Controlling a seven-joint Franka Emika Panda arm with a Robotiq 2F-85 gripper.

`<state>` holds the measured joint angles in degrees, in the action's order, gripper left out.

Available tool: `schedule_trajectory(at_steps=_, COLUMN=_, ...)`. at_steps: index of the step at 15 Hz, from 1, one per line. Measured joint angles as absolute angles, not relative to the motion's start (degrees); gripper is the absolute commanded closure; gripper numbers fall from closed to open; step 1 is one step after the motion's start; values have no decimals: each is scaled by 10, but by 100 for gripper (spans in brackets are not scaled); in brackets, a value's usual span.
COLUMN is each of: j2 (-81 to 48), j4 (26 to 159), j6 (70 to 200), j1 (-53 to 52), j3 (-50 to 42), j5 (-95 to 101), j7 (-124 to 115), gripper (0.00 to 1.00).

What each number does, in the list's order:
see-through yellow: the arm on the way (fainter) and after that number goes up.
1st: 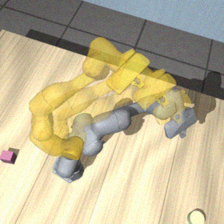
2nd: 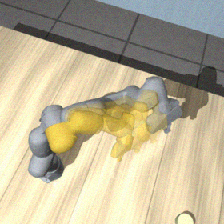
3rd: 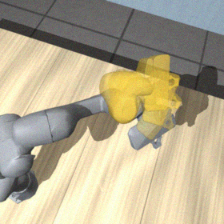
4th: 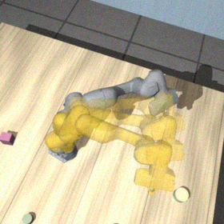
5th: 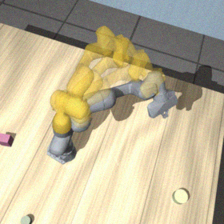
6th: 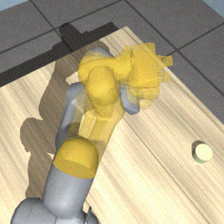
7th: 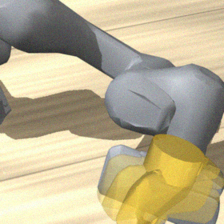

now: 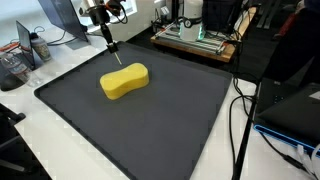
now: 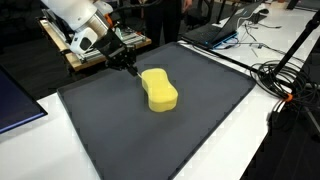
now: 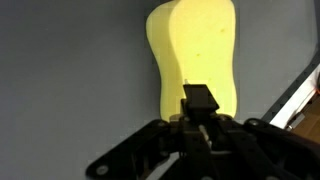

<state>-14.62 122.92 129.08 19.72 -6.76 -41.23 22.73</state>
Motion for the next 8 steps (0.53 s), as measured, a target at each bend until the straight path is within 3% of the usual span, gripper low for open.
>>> schedule_trajectory(at_steps=8, j2=-99, j4=1340, j6=1286, j1=226, j3=-99, j5=-564, j7=445, gripper=97)
